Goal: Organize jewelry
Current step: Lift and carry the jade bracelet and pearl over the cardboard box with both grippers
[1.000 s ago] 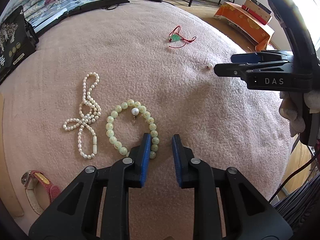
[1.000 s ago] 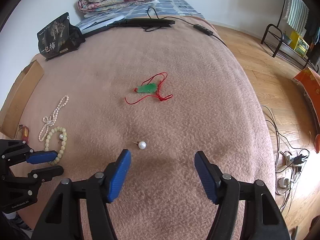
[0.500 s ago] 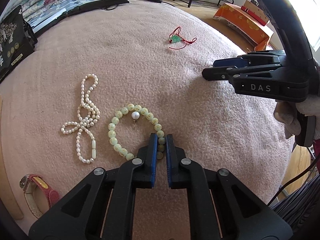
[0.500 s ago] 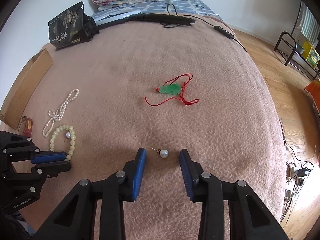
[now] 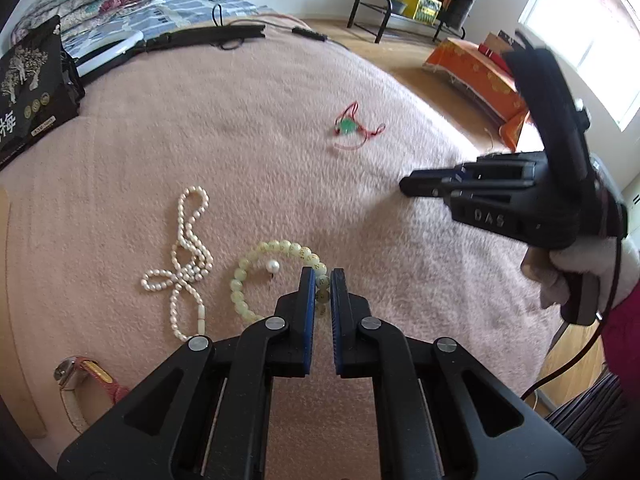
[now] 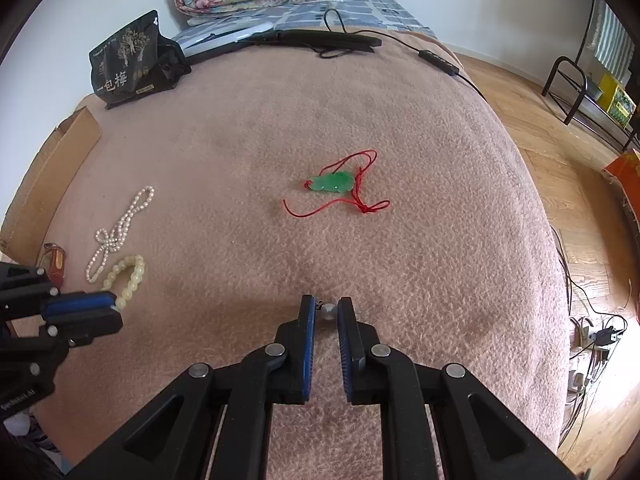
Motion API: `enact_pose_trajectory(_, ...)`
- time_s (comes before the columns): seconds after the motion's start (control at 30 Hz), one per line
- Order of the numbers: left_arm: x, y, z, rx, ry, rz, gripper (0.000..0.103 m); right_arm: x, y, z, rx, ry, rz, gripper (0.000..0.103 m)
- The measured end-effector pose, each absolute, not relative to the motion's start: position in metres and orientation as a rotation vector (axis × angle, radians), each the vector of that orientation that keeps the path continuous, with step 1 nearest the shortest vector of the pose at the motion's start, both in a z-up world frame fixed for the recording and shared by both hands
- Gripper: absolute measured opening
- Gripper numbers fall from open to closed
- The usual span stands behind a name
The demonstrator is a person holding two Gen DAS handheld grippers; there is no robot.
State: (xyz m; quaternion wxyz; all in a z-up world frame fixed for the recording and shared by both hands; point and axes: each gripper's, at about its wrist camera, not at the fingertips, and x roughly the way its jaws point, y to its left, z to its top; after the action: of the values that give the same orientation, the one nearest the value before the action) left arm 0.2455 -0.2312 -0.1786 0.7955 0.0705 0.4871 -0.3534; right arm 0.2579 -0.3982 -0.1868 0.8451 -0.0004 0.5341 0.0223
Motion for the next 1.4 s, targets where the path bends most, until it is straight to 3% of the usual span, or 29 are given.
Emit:
enact_pose_trajectory(0.63,0.26,-0.176,-0.106,-0.053,0.921,-0.736,0.005,0.25,-0.377,-0.131,0.015,1.013,0.077,0.009)
enact_pose_trajectory(1.4,0.277,-0.042,-0.068,-0.16,0.814,-0.548,0.005,0.271,-0.268,-0.086,-0.018,0.92,0.223,0.009)
